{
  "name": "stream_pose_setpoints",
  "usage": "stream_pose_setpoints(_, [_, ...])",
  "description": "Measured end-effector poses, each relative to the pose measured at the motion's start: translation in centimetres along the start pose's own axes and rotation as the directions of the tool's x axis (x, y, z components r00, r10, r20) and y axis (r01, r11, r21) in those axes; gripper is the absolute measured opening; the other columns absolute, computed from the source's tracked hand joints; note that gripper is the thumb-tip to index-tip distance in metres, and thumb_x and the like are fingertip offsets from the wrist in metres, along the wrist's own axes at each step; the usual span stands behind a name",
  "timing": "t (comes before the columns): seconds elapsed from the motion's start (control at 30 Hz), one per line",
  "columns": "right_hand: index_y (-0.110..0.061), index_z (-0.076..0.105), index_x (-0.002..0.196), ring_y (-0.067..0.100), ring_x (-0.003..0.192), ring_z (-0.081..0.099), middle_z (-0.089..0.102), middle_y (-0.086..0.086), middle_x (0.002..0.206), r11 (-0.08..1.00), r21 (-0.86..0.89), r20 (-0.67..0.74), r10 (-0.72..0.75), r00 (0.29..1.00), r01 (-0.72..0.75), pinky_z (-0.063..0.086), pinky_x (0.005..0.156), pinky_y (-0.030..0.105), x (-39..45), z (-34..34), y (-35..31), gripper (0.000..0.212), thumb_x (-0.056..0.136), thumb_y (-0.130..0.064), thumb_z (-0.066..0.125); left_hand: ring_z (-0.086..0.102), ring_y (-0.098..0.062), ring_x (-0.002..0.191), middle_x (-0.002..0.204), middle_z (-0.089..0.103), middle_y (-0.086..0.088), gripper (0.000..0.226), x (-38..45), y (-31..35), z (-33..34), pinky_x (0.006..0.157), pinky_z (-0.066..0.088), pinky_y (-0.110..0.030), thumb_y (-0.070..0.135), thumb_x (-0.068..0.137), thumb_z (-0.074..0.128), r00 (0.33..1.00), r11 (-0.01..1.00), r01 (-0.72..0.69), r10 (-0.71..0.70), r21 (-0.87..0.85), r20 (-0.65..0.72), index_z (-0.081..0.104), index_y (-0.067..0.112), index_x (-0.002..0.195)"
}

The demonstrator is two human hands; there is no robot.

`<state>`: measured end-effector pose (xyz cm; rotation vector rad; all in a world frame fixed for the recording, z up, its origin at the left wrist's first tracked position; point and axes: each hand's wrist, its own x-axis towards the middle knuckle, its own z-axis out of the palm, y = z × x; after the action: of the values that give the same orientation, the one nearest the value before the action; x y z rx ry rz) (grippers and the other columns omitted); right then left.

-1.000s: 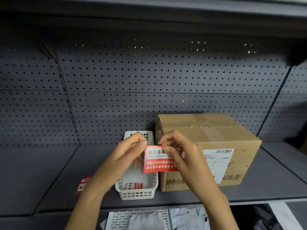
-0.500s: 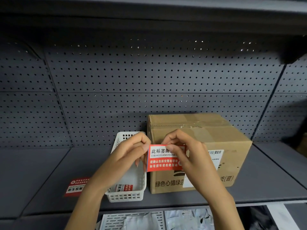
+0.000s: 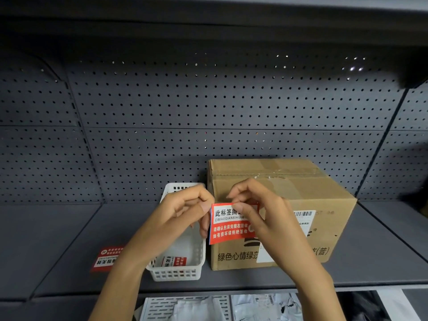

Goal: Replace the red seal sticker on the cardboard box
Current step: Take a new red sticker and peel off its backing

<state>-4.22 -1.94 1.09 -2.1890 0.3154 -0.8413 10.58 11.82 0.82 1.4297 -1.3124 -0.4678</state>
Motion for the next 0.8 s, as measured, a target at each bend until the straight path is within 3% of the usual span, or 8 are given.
stream_pose_setpoints(0.13, [-0.031,0.052,0.09,0.006,0.097,0.057,0.06,-0.015,0.093,0.976,-0.206,-0.094,-0.096,0.991,0.075,0.043,0.085,0.025,-0.3,0.5,-0.2,0.017,0.089,-0.028,0.068,0.062,-0.011,0.064,0.067,0.063,-0.009,0.023,-0.1,0.5,0.3,0.065,0.045,-0.014,0.017,0.099,0.048,1.0,1.0,-0.022,0.022,0.023,-0.011,0.059,0.003,0.084])
stream_pose_setpoints(0.23, [-0.033,0.051,0.082,0.007,0.089,0.052,0.055,-0.014,0.083,0.935,-0.316,-0.063,-0.186,0.98,0.157,0.039,0.085,0.031,-0.7,0.8,-1.5,0.019,0.096,-0.046,0.053,0.06,-0.011,0.061,0.063,0.063,-0.004,0.024,-0.1,1.3,0.8,0.063,0.044,-0.011,0.017,0.099,0.046,0.999,0.999,-0.048,0.049,0.024,-0.023,0.056,0.003,0.083])
stream_pose_setpoints(0.33, [-0.027,0.051,0.075,0.012,0.078,0.056,0.061,-0.008,0.072,0.938,-0.296,0.002,-0.19,0.982,0.182,0.043,0.082,0.04,-1.0,1.1,-2.2,0.029,0.101,-0.041,0.047,0.058,-0.009,0.058,0.061,0.063,-0.003,0.023,-0.2,1.9,1.3,0.062,0.042,-0.011,0.015,0.101,0.044,0.997,0.995,-0.077,0.078,0.068,-0.021,0.055,0.007,0.082])
stream_pose_setpoints(0.5, [-0.025,0.049,0.072,0.014,0.073,0.057,0.061,-0.005,0.064,0.956,-0.258,-0.037,-0.154,0.987,0.139,0.048,0.073,0.038,-1.3,1.0,-2.7,0.027,0.097,-0.035,0.049,0.055,-0.001,0.053,0.06,0.062,0.006,0.024,-0.6,2.6,1.9,0.057,0.036,-0.006,0.016,0.103,0.041,0.993,0.968,-0.105,0.115,0.228,-0.029,0.051,0.018,0.081])
stream_pose_setpoints(0.67, [-0.024,0.048,0.073,0.013,0.071,0.057,0.06,-0.006,0.064,0.962,-0.265,-0.057,-0.087,0.995,0.069,0.05,0.063,0.035,-1.4,1.0,-2.9,0.028,0.093,-0.043,0.042,0.065,-0.017,0.064,0.065,0.063,-0.001,0.023,-0.8,2.3,2.1,0.065,0.051,-0.032,0.021,0.104,0.041,0.99,0.941,-0.114,0.133,0.317,-0.04,0.052,0.015,0.085])
stream_pose_setpoints(0.8, [-0.023,0.047,0.073,0.014,0.069,0.053,0.056,-0.007,0.065,0.959,-0.269,-0.032,-0.098,0.995,0.085,0.048,0.061,0.037,-1.5,0.9,-3.1,0.029,0.094,-0.042,0.039,0.066,-0.017,0.065,0.065,0.062,0.001,0.022,-1.0,2.3,1.9,0.065,0.053,-0.038,0.021,0.105,0.041,0.987,0.915,-0.129,0.155,0.383,-0.035,0.052,0.016,0.086])
